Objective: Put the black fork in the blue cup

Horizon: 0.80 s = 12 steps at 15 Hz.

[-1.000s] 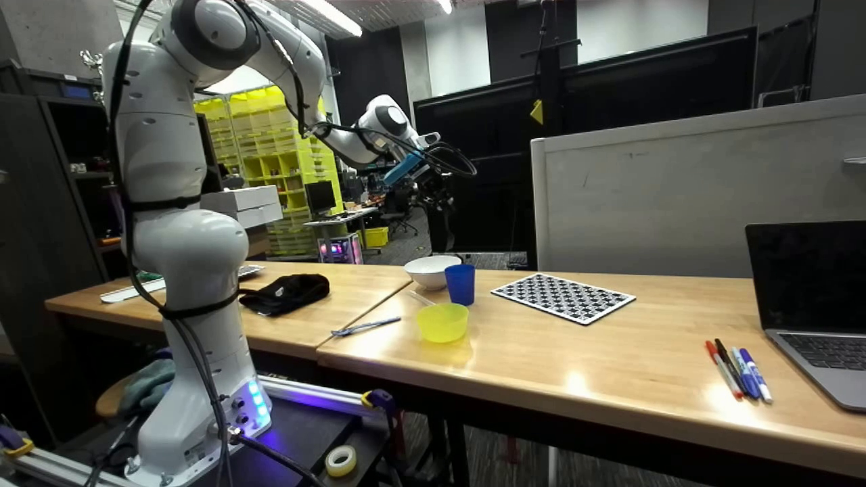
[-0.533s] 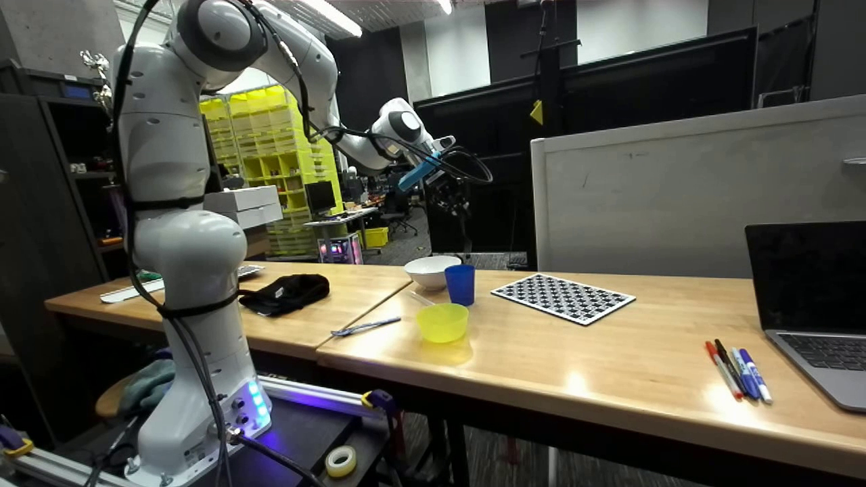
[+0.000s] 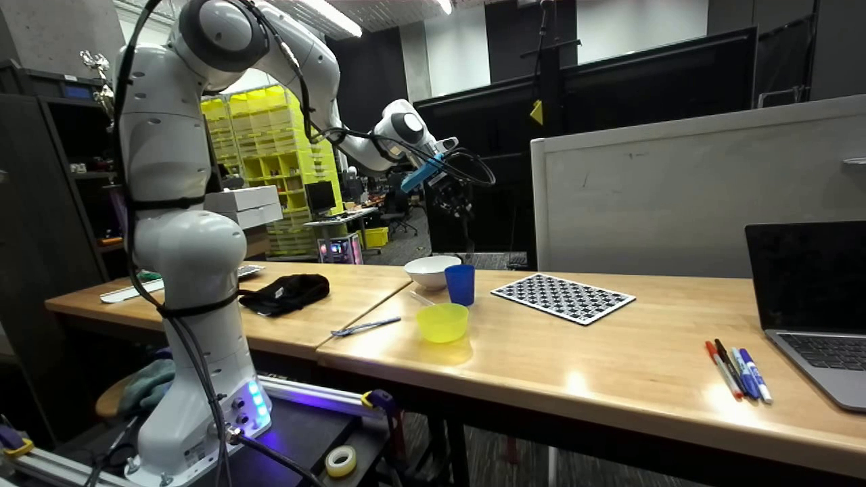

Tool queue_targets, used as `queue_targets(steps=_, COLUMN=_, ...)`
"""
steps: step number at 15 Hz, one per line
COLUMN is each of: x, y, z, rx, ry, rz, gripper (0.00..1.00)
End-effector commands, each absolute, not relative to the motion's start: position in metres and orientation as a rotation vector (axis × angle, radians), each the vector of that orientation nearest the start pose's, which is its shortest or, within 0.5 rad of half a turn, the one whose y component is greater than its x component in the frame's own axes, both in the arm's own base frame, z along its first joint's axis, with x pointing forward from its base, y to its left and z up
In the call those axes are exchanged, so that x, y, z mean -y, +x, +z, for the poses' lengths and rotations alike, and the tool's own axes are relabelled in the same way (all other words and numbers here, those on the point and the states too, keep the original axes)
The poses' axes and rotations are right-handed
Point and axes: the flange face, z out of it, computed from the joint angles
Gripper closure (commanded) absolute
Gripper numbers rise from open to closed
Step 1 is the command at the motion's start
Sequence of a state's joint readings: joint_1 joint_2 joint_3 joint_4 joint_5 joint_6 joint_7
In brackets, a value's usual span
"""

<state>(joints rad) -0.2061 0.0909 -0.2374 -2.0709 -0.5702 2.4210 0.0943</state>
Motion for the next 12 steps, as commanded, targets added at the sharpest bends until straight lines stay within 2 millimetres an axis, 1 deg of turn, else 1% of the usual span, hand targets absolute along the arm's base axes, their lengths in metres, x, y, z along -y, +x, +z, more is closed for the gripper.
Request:
queue_targets(steps=1, x=0.248, y=0.544, z=0.413, rx=-0.215, ry=-3.597, rz=-0.345, gripper=0.96)
queue_targets(steps=8, x=0.234, y=0.568, z=0.389, rx=-0.140, ry=-3.567, rz=-0.354, gripper=0.96)
queue_targets(steps=12, x=0.227, y=0.576, z=0.385, rx=-0.122, ry=-3.553, rz=-0.342, gripper=0.96)
